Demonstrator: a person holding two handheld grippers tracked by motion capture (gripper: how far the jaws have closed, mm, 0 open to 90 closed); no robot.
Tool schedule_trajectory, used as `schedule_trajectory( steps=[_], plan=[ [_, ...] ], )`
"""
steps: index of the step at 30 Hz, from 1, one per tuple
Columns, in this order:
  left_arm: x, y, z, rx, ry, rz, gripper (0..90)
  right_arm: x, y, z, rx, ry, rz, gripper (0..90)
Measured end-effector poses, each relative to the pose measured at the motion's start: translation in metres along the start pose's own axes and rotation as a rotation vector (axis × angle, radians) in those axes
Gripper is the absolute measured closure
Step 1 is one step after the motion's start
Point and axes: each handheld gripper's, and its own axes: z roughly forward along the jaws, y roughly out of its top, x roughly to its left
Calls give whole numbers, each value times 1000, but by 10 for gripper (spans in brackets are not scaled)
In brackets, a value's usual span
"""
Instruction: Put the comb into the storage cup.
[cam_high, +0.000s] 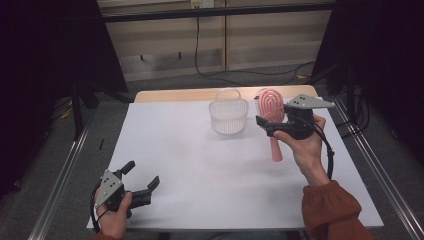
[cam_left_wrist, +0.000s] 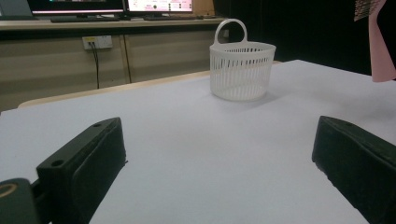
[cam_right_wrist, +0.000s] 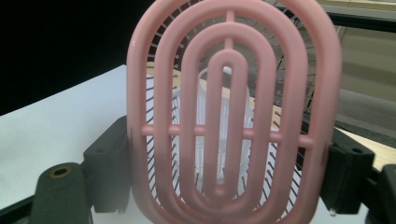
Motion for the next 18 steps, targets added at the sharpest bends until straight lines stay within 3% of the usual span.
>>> schedule_trajectory(
  steps=[11, 18],
  plan=[
    [0, 0, 0, 5, 0, 4, 29, 2, 2, 6, -55, -5, -17, 194],
    [0, 0, 0, 1, -1, -1, 29, 1, 6, 13, -95, 4, 3, 194]
  ],
)
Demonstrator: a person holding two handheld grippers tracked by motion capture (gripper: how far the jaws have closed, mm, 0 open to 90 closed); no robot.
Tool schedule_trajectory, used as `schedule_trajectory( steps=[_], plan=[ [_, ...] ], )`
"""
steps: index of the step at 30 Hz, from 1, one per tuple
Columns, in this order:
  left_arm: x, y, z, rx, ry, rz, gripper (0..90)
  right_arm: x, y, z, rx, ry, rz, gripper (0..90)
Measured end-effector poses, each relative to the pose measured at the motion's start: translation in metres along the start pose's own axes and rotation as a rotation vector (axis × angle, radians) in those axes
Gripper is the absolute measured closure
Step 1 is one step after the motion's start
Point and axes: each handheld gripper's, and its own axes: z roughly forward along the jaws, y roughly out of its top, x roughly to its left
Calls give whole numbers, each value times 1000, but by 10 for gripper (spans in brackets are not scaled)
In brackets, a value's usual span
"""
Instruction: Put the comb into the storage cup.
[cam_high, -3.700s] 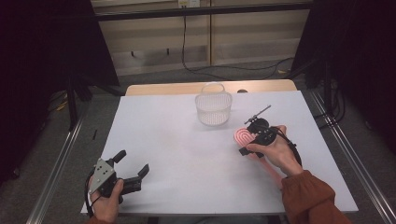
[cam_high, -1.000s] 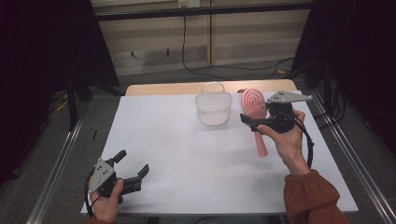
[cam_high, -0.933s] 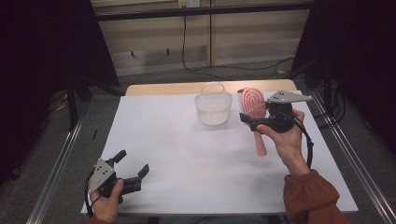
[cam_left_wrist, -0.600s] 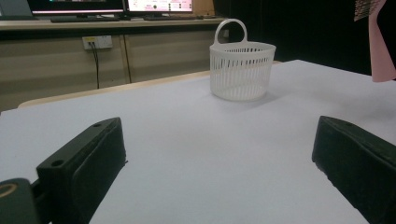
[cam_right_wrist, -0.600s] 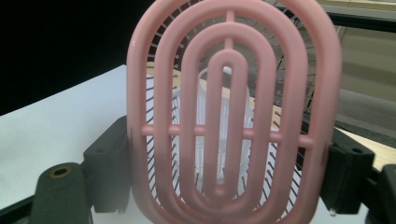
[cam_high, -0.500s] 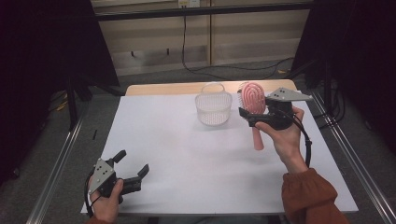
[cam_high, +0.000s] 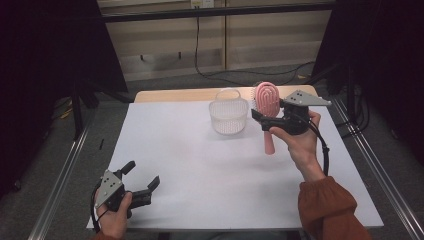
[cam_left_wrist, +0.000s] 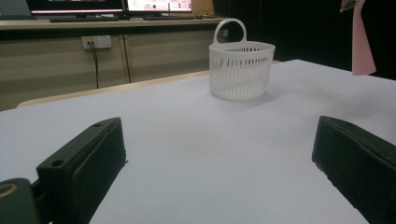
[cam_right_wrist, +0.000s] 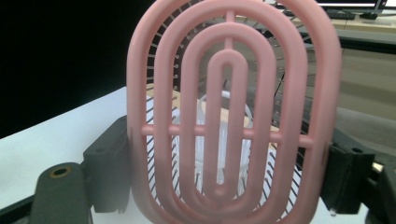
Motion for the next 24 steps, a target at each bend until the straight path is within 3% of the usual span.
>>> schedule_trajectory(
  steps=[14, 17, 24],
  plan=[
    [0, 0, 0, 3, -2, 7, 28, 1, 16, 9, -48, -6, 6, 194],
    [0, 0, 0, -9, -1, -14, 29, 1, 18, 13, -63, 3, 6, 194],
    [0, 0, 0, -10, -2, -15, 29, 2, 25, 19, -81, 4, -2, 194]
  ],
)
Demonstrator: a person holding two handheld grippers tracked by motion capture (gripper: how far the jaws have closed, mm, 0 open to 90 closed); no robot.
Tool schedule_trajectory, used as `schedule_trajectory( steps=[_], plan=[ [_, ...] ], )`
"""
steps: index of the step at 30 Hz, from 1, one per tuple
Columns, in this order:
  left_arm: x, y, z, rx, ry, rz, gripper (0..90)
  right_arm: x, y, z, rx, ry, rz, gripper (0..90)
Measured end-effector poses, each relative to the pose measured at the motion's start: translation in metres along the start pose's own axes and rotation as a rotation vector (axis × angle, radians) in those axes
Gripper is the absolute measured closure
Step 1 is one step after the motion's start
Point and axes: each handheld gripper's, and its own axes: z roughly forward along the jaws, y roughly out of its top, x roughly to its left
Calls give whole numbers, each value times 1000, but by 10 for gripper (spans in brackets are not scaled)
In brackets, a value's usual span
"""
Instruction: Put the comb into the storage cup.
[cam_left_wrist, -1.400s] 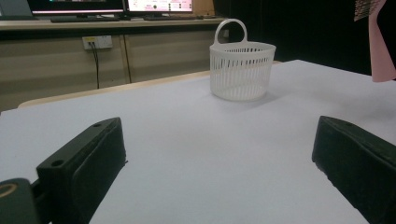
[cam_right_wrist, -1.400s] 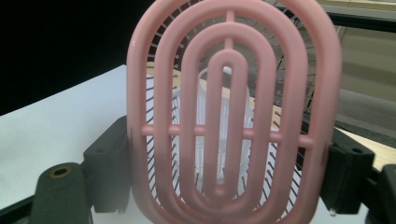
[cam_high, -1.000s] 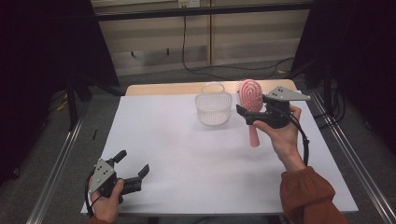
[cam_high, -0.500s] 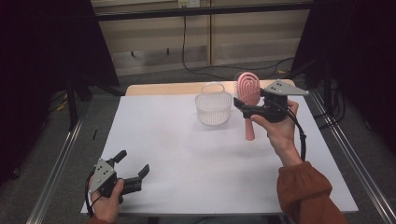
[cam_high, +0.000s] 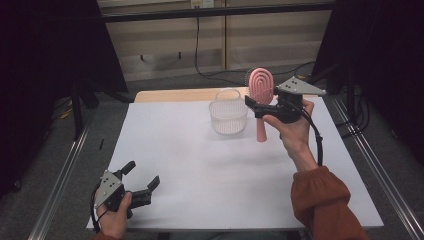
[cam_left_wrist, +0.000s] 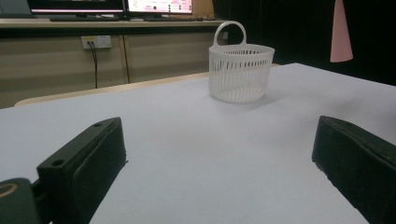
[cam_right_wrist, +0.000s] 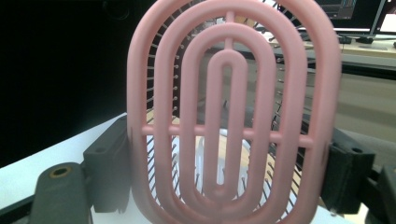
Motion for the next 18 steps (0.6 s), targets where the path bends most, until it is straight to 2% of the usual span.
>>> schedule_trajectory(
  steps=[18],
  plan=[
    [-1, 0, 0, -6, -13, -9, 28, 0, 19, 15, -57, 10, 13, 194]
  ],
)
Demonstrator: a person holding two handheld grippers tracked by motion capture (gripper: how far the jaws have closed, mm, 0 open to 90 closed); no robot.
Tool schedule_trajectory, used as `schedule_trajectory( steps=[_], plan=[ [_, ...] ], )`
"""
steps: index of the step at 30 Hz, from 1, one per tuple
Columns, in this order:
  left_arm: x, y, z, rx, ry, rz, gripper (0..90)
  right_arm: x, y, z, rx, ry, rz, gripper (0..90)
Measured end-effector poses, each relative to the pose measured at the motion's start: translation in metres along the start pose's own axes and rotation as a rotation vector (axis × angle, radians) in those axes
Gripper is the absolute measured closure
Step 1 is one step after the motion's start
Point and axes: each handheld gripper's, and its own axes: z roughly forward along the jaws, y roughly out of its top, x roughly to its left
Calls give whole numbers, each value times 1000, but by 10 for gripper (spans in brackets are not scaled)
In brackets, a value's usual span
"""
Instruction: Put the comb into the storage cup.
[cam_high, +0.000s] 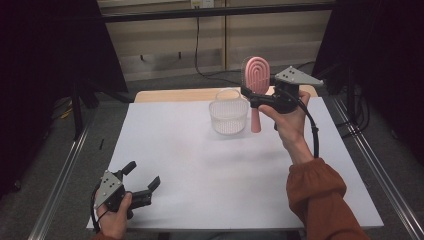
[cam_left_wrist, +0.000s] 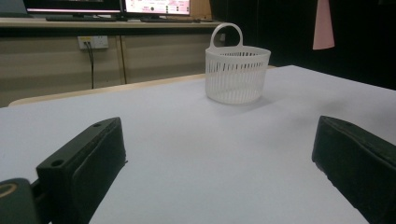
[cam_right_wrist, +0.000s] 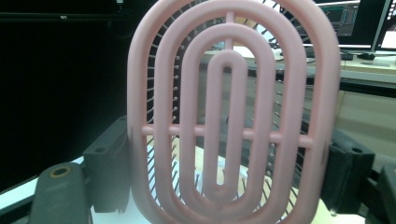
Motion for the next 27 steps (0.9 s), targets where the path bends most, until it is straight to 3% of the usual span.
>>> schedule_trajectory(
  steps=[9, 12, 27],
  plan=[
    [0, 0, 0, 5, -1, 5, 28, -5, 8, 12, -17, -3, 21, 194],
    [0, 0, 0, 4, -1, 5, 28, -5, 11, 16, -18, -20, 19, 194],
    [1, 0, 0, 5, 0, 6, 28, -5, 25, 31, -53, -14, -2, 194]
  ],
)
